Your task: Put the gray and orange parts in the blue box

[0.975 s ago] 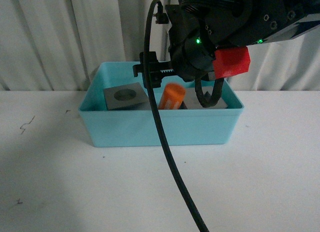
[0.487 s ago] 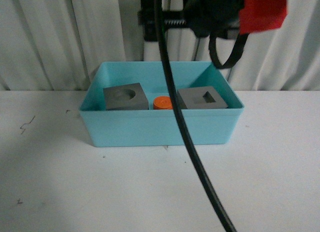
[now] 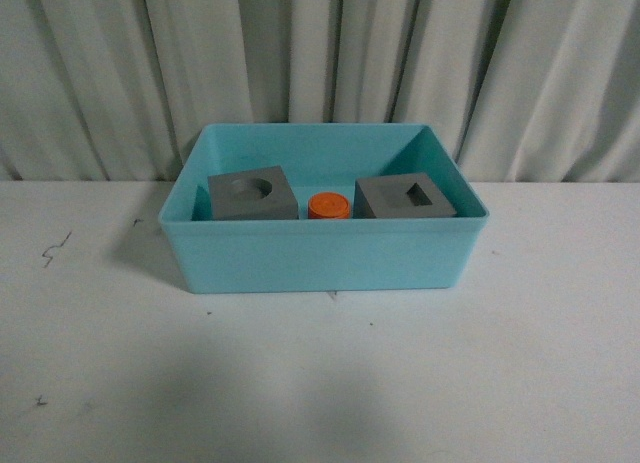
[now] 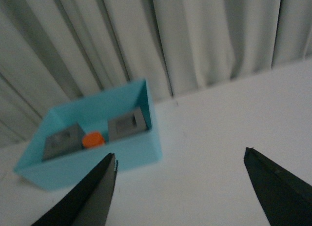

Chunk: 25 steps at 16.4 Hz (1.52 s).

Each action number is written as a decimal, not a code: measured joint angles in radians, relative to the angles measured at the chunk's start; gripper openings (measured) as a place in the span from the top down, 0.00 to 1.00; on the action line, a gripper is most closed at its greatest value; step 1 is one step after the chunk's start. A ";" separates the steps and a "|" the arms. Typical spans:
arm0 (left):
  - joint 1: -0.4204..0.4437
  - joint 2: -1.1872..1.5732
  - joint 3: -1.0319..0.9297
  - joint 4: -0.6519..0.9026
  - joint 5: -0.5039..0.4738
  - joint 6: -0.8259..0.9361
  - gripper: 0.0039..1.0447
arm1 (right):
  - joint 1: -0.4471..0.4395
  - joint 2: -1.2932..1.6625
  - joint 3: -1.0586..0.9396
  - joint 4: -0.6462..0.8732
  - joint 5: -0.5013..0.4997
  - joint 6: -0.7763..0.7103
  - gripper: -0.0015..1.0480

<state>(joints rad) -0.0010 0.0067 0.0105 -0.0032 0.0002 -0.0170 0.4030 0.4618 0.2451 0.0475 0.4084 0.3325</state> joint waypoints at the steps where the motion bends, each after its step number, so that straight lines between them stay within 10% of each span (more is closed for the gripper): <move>1: 0.001 0.000 0.000 -0.001 -0.003 0.000 0.06 | -0.053 -0.075 -0.087 0.142 -0.051 -0.115 0.32; 3: 0.001 0.000 0.000 0.000 0.000 0.000 0.06 | -0.136 -0.121 -0.138 0.171 -0.134 -0.264 0.55; 10: 0.001 0.000 0.000 0.000 -0.001 0.000 0.06 | -0.186 -0.168 -0.151 0.160 -0.188 -0.301 0.72; 13: 0.001 0.000 0.000 0.000 0.000 0.000 0.06 | -0.254 -0.219 -0.181 0.124 -0.253 -0.322 0.98; 16: 0.001 0.000 0.000 0.000 -0.001 0.000 0.06 | -0.412 -0.281 -0.196 0.082 -0.390 -0.326 0.98; 25: 0.001 0.000 0.000 0.000 0.000 0.000 0.06 | -0.403 -0.458 -0.233 -0.051 -0.408 -0.326 0.98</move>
<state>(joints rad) -0.0002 0.0067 0.0105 -0.0036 -0.0002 -0.0170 -0.0002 0.0036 0.0120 -0.0036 0.0006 0.0063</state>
